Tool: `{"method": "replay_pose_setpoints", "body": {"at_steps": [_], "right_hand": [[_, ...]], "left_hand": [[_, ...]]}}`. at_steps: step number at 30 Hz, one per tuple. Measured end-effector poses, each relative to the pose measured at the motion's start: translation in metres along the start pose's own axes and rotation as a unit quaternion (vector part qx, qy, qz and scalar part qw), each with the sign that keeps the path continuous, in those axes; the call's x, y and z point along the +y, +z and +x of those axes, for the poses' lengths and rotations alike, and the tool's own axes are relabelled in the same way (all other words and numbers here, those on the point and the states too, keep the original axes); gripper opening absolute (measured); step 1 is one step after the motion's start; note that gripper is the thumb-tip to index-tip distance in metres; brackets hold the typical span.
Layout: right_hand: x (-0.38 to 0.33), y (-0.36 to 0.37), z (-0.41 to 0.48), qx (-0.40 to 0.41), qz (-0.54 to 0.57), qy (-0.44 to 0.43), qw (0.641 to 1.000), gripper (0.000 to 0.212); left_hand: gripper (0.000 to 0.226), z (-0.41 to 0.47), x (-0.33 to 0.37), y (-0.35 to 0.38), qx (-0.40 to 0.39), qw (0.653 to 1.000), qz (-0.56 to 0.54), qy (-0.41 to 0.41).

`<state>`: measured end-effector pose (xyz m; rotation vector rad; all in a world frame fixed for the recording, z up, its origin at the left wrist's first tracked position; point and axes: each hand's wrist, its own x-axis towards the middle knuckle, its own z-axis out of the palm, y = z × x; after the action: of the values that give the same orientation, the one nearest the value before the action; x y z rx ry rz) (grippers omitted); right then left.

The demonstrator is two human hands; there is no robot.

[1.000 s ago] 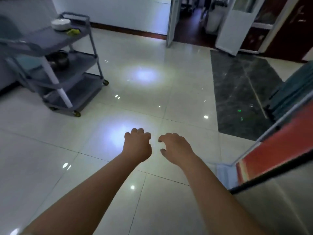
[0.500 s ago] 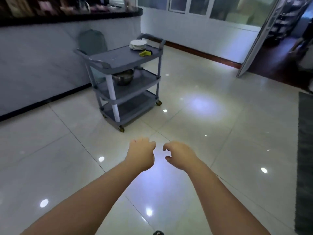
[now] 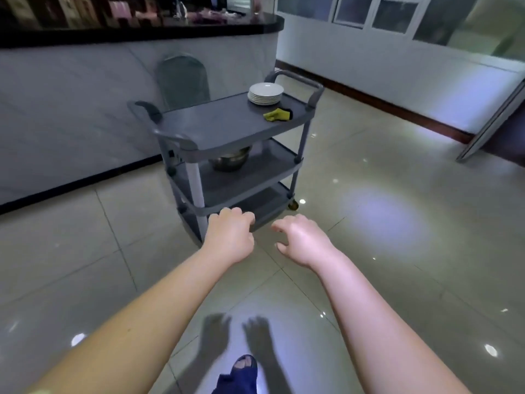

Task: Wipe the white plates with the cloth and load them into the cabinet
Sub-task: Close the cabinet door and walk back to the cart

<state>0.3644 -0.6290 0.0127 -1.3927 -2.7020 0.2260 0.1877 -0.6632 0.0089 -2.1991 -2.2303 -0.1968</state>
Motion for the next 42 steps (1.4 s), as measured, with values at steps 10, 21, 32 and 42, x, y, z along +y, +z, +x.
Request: {"method": "replay_pose_setpoints", "body": {"at_steps": [10, 21, 32, 42], "right_hand": [[0.16, -0.04, 0.234, 0.01, 0.022, 0.028, 0.999, 0.036], [0.344, -0.066, 0.503, 0.019, 0.117, -0.036, 0.992, 0.036], [0.432, -0.054, 0.744, -0.019, 0.245, -0.042, 0.968, 0.029], [0.514, -0.01, 0.902, -0.027, 0.466, 0.204, 0.861, 0.026]], "left_hand": [[0.032, 0.304, 0.007, 0.002, 0.013, 0.998, -0.047, 0.035], [0.024, 0.601, 0.002, 0.035, 0.034, 0.993, -0.097, -0.064], [0.028, 0.798, -0.099, 0.084, 0.019, 0.944, -0.217, -0.246], [0.025, 0.953, -0.167, 0.146, -0.046, 0.686, -0.586, -0.429]]}}
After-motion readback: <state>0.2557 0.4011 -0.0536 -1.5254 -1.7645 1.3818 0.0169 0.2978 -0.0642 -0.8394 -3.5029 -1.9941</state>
